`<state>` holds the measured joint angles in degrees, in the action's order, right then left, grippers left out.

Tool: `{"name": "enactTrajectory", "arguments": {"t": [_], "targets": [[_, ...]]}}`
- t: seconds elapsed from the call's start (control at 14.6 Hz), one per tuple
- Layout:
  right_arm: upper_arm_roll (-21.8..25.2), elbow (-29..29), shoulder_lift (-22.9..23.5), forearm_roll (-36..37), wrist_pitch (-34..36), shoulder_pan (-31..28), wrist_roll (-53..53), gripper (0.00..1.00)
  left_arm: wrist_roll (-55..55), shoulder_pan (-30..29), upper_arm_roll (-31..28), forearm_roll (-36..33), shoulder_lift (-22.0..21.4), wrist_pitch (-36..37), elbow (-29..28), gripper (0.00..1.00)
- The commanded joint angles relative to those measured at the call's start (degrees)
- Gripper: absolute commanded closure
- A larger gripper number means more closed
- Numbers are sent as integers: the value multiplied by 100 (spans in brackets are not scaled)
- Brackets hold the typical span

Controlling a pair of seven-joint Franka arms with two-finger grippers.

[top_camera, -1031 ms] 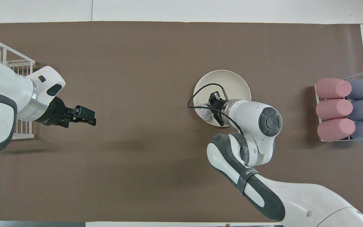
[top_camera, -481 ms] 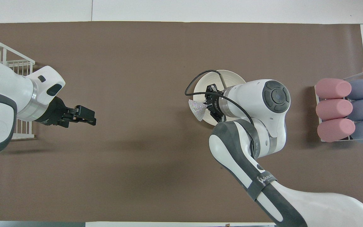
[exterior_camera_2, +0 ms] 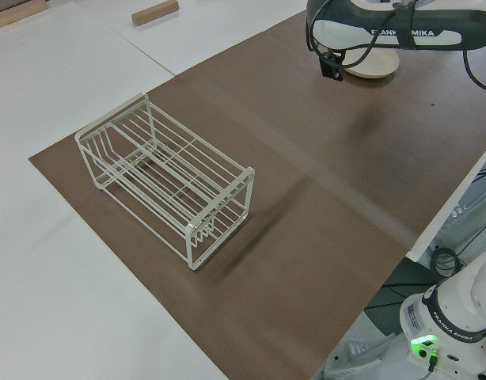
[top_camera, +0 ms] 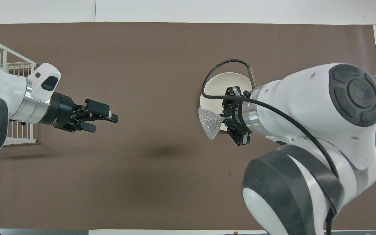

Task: Wipe plate with sponge
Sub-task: 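Carry the wiper toward the left gripper with the right gripper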

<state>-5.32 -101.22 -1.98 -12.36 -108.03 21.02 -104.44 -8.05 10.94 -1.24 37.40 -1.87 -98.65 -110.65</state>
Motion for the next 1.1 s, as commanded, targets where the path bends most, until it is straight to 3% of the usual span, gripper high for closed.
{"name": "enactTrajectory", "arguments": {"t": [0.0,0.14,0.27,0.48,0.82,1.03], "targets": [[-162,120,-100,697,326,428,-996,100,-74,-372,28,1230,-129,223,-123,0],[-171,68,-127,770,292,736,-1481,100,-100,-487,28,2188,-216,276,-342,0],[-171,76,39,814,-23,1052,-1990,100,-145,-417,36,2701,-278,276,-501,0],[-171,67,251,1358,-131,1221,-2221,100,-127,3,54,3001,-445,189,-852,0],[-171,103,268,1394,-131,1186,-2204,100,-57,865,54,3371,-542,-671,-1327,0],[-171,111,268,1394,-122,1186,-2195,100,591,1077,54,3555,-542,-831,-1477,0]]}}
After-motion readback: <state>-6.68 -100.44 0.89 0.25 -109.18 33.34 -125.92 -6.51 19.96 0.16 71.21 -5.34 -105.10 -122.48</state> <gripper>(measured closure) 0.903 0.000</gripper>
